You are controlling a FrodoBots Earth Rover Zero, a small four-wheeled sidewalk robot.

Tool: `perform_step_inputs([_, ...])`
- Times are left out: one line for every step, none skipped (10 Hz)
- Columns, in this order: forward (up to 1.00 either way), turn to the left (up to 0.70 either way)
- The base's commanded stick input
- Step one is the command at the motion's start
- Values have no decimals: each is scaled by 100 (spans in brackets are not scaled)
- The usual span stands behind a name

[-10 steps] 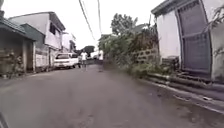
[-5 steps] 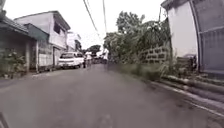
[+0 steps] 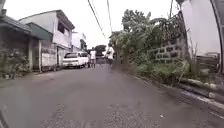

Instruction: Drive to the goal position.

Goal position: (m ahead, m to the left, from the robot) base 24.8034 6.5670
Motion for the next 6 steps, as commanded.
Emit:
perform_step_inputs([85,10])
perform_step_inputs([85,10])
perform_step_inputs([85,10])
perform_step_inputs([85,10])
perform_step_inputs([85,10])
perform_step_inputs([85,10])
